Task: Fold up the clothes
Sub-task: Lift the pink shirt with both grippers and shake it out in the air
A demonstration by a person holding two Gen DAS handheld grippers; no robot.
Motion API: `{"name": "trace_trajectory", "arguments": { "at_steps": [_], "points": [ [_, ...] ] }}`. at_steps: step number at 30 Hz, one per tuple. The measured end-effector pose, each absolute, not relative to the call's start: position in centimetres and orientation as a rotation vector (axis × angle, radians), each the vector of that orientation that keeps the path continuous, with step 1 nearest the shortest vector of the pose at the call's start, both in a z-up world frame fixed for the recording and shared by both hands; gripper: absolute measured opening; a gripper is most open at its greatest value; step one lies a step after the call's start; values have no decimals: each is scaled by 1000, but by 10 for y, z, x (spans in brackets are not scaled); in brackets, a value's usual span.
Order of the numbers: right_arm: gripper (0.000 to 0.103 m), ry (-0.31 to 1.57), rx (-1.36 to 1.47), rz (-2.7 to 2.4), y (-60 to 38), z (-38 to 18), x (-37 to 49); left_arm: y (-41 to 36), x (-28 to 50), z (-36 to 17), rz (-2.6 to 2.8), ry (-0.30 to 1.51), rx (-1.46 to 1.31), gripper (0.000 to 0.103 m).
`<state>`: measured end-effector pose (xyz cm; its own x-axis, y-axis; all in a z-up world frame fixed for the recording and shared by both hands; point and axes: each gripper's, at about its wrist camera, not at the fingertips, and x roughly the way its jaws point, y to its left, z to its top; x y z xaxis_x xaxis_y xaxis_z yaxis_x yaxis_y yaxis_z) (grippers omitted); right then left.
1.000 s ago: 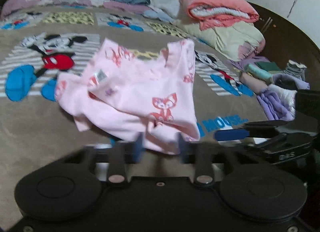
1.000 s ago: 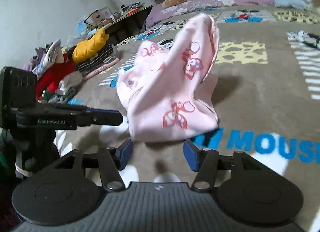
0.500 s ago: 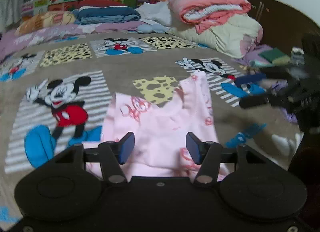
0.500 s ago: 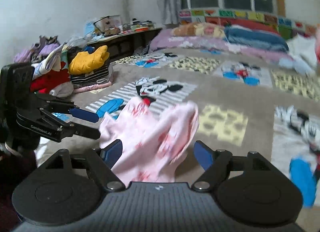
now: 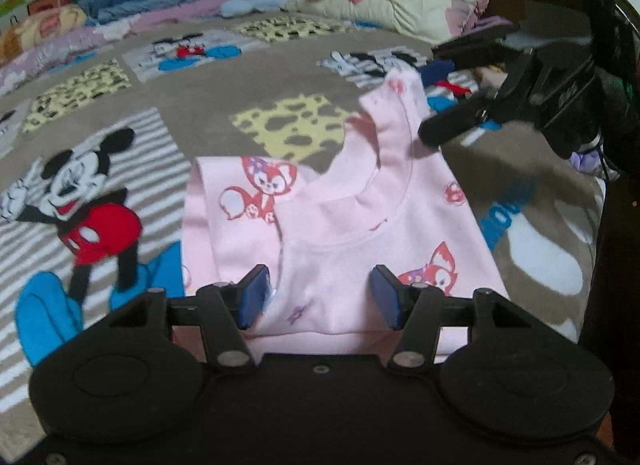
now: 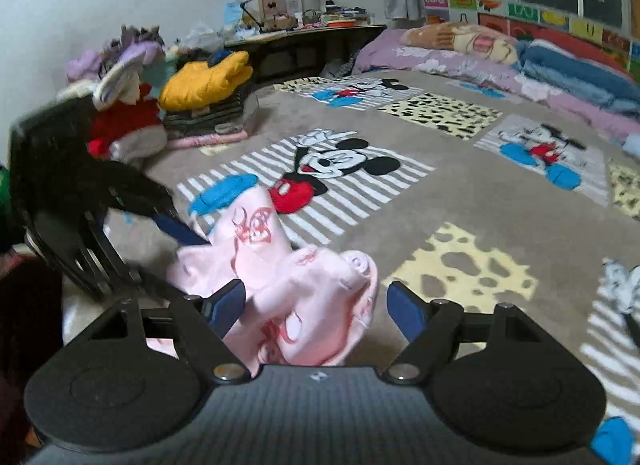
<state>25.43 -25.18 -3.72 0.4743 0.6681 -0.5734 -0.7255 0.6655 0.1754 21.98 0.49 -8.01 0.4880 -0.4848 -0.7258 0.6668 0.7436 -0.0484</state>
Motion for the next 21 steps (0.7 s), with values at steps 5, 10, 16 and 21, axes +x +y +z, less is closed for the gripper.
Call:
{"name": "trace_trajectory", "arguments": {
  "at_steps": [5,10,16,21],
  "points": [
    [56,652,-110,882,-248,-39,240,4,205,-76,-677,750,296,7],
    [31,594,-132,857,-251,-27,216,2,185,-58,-653,681,334,4],
    [20,509,-154,840,-256,4,189,-4,164,-5,-632,537,396,3],
    [19,439,-155,823,-262,43,180,-5,158,46,-614,430,450,3]
  ]
}}
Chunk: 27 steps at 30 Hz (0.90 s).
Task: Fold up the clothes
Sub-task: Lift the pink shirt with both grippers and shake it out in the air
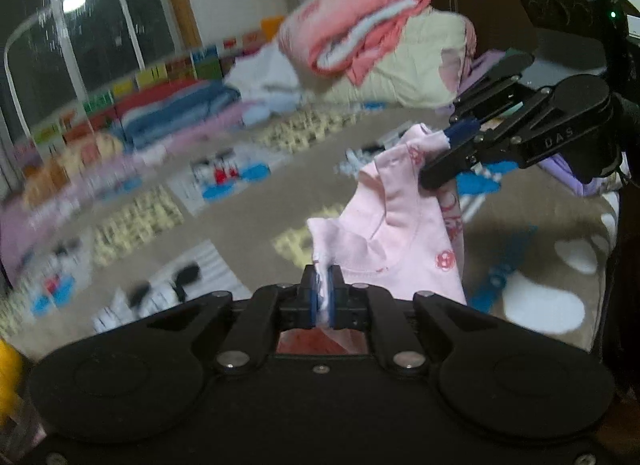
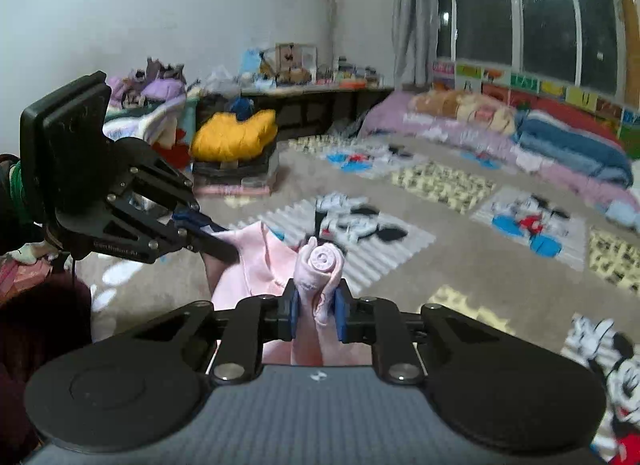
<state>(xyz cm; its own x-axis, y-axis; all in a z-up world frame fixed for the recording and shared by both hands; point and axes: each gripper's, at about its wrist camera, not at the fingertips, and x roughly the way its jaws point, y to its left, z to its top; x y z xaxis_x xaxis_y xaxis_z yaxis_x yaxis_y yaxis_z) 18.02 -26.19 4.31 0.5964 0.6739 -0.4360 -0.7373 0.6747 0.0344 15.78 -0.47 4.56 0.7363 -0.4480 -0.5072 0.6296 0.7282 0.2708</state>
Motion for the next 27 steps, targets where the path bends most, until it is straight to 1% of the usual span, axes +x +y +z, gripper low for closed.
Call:
{"name": "trace_trajectory", "arguments": {
  "at_steps": [6,15,21,27],
  "points": [
    [19,351,-145,810,-269,98,182,-2,164,99,-581,332,513,3],
    [19,288,-75,801,-277,152,219,11,194,143,-527,267,542,3],
    [18,275,-38,799,-274,170,256,19,222,155,-500,254,557,3],
    [18,301,-5,782,-270,170,308,26,265,161,-472,257,550,3]
  ]
}}
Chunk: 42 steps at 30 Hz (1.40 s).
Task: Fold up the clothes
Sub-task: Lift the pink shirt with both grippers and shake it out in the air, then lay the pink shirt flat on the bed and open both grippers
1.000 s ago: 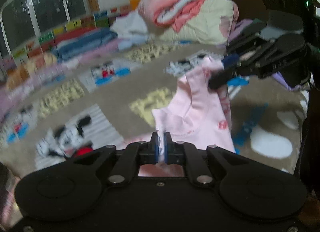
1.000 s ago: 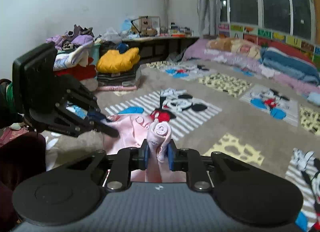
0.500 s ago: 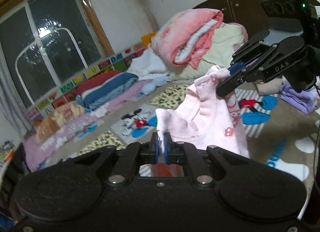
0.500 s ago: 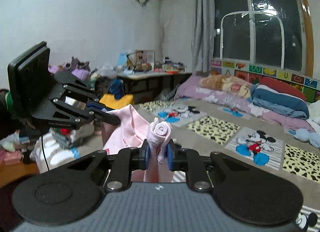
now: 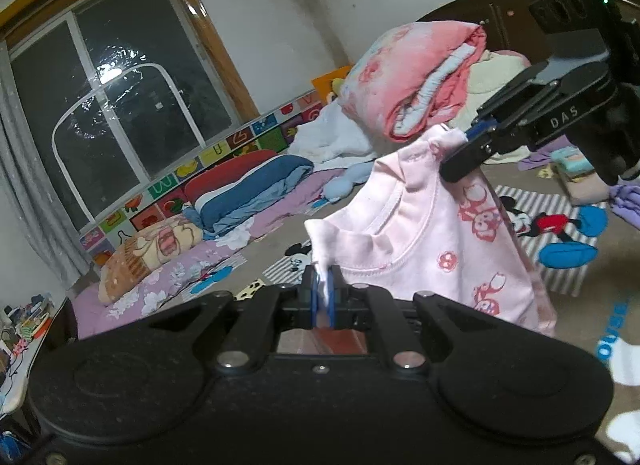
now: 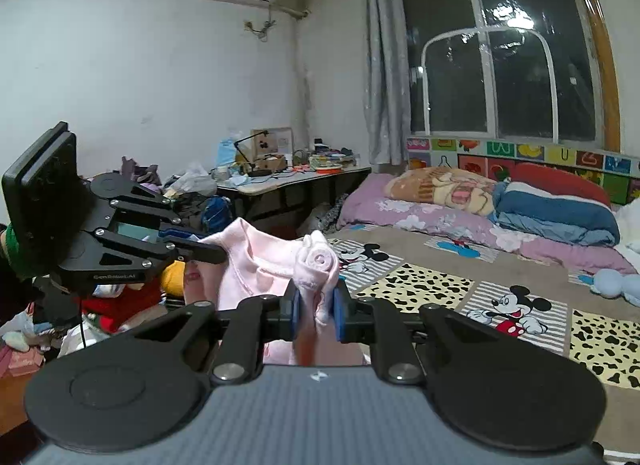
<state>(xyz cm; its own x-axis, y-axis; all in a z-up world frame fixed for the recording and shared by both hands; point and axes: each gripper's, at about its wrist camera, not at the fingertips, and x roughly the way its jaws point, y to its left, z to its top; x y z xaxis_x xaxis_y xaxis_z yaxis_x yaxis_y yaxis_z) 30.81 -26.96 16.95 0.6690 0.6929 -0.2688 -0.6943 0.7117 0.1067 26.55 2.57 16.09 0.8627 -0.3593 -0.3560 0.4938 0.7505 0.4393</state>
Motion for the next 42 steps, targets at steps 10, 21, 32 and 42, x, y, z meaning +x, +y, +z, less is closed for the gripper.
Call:
{"name": "trace_trajectory", "arguments": {
  "at_steps": [10,21,32,42],
  "points": [
    [17,306,27,706,-255,169,403,25,363,172,-317,245,576,3],
    [17,228,-26,590,-256,163,449,7,363,150,-293,167,668,3],
    [17,388,-199,761,-237,39,335,2,234,24,-510,311,822,3],
    [17,475,-322,849,-210,-35,212,-11,126,-46,-648,350,962,3]
  ]
}}
